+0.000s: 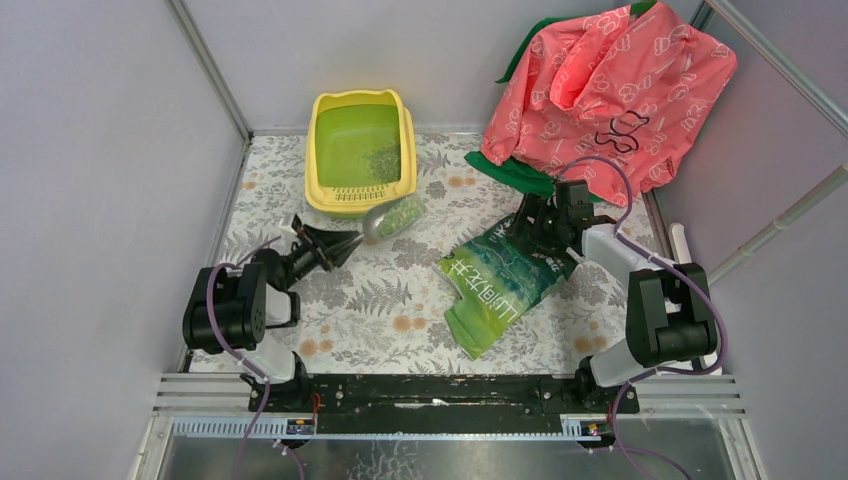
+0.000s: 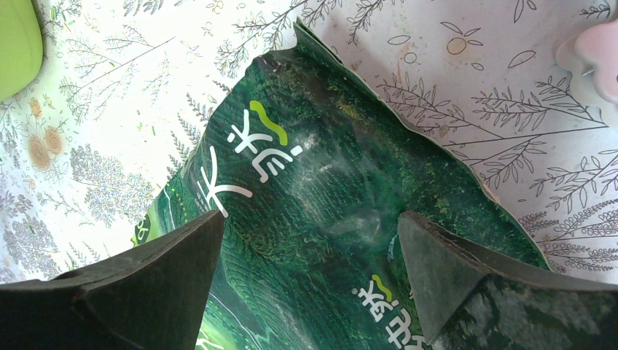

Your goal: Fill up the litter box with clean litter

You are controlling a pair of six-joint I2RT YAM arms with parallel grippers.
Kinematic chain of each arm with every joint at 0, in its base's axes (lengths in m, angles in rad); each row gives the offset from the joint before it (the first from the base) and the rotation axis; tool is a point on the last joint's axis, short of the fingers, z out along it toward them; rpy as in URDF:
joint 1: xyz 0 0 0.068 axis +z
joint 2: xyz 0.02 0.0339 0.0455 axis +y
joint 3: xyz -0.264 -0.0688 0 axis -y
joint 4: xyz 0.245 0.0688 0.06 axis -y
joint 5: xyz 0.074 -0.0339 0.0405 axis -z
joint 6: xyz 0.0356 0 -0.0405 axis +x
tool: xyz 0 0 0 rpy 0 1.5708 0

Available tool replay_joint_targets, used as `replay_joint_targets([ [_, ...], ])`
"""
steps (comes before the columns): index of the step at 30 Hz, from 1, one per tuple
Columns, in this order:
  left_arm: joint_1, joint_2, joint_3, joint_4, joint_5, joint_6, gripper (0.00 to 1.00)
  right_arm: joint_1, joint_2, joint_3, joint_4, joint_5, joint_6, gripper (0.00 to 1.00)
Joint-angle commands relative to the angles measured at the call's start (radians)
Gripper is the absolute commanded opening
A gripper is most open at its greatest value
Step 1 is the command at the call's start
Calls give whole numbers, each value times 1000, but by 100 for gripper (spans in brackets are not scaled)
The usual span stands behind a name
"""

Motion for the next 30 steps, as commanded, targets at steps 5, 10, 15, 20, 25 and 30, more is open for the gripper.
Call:
replay_joint_targets([
  [5, 36, -69, 269, -223, -116, -33, 0, 16, -39, 10, 0, -18, 8, 97],
  [10, 70, -68, 450, -492, -172, 78, 0, 16, -47, 10, -3, -28, 7, 97],
  [15, 78, -35, 636, -772, -236, 244, 0, 17, -52, 3, 0, -38, 3, 97],
  [20, 71, -7, 815, -1094, -361, 495, 0, 16, -57, 7, -12, -39, -5, 97],
  [25, 6, 17, 1024, -1400, -548, 746, 0, 16, -61, 9, -17, -38, -10, 98],
  [30, -105, 63, 1253, -1658, -773, 974, 0, 15, -65, 9, -19, -36, -11, 98],
])
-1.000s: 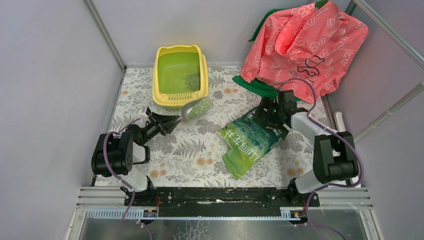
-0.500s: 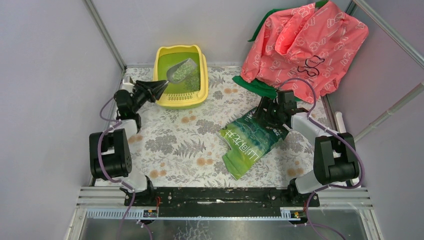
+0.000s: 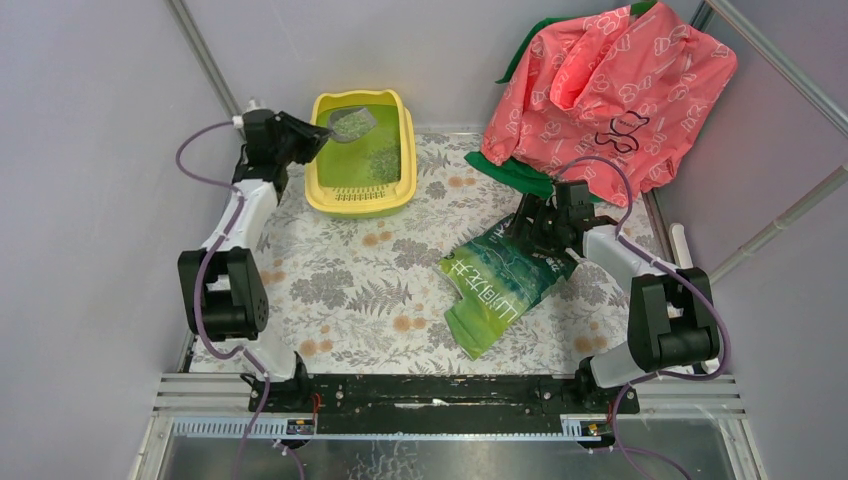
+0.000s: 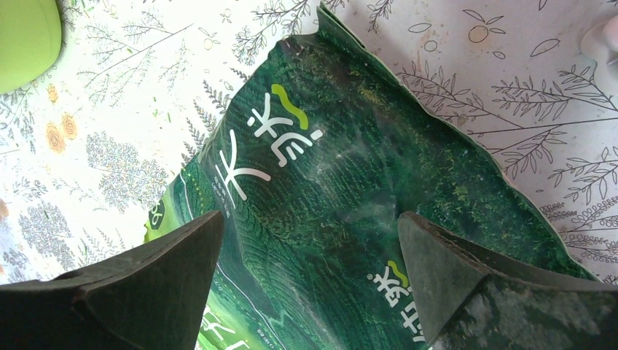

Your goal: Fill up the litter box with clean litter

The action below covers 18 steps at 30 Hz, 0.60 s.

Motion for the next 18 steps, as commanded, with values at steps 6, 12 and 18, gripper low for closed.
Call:
replay_joint_targets([
  [6, -213, 88, 348, -405, -487, 463, 0, 9, -45, 8, 0, -7, -13, 98],
  [12, -285, 109, 388, -465, -679, 577, 0, 9, -44, 6, 1, -9, -12, 98],
  [18, -364, 105, 411, -483, -892, 706, 0, 9, -45, 7, 2, -11, -13, 98],
])
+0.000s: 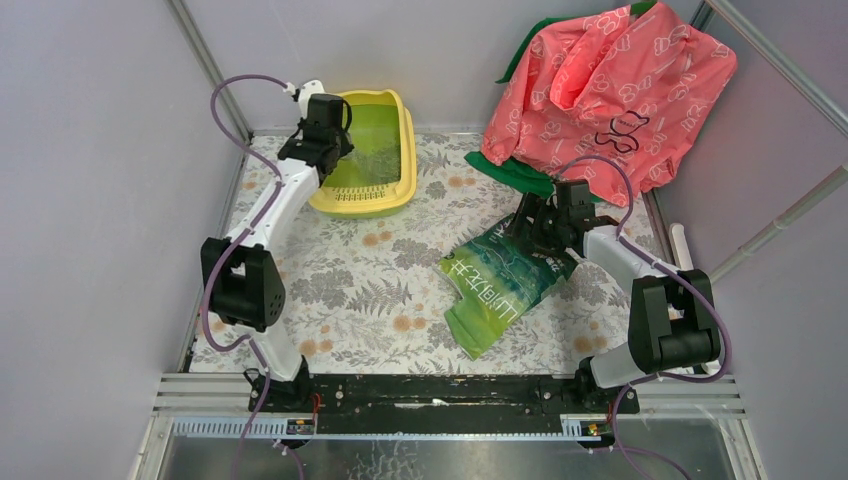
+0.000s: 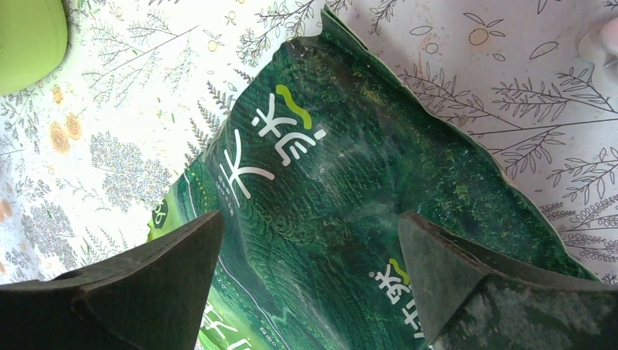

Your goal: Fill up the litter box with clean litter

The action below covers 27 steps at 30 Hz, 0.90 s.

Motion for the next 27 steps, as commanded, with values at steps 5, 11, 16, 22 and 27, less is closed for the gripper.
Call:
replay_joint_targets([
  [5, -168, -12, 83, 30, -424, 266, 0, 9, -31, 10, 0, -9, -10, 98],
  [11, -253, -42, 85, 57, -521, 353, 0, 10, -43, 22, -16, -7, -13, 98],
  [16, -293, -77, 82, 10, -534, 356, 0, 9, -55, 33, -35, 4, -15, 98],
  [22, -289, -295, -56, -103, -161, 111, 0, 8, -76, 47, -56, 24, -20, 99],
  [27, -252, -539, -316, -69, 157, -44, 0, 7, -91, 58, -70, 41, -25, 99],
])
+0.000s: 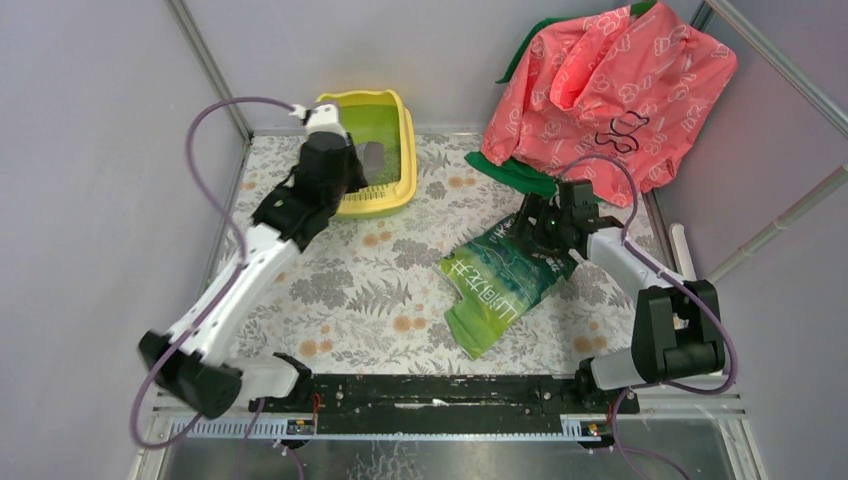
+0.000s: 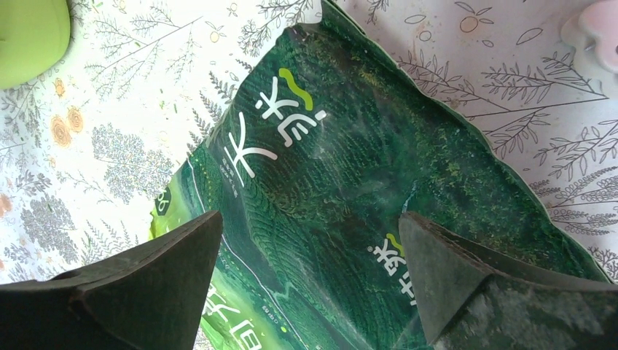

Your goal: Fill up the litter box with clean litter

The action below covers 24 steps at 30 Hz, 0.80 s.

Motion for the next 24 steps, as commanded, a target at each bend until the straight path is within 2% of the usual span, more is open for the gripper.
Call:
replay_joint_targets([
  [1, 39, -200, -205, 44, 348, -195, 0, 5, -45, 55, -14, 31, -18, 100],
  [5, 111, -389, -446, 132, 610, -318, 0, -7, -51, 55, -17, 35, -21, 100],
  [10, 155, -521, -725, 298, 865, -485, 0, -31, -57, 45, -14, 30, -21, 100],
  [17, 183, -556, -988, 508, 994, -621, 0, -53, -54, 43, -15, 28, -30, 100],
  [24, 214, -468, -1075, 646, 1034, -638, 0, -79, -44, 37, -10, 19, -29, 100],
])
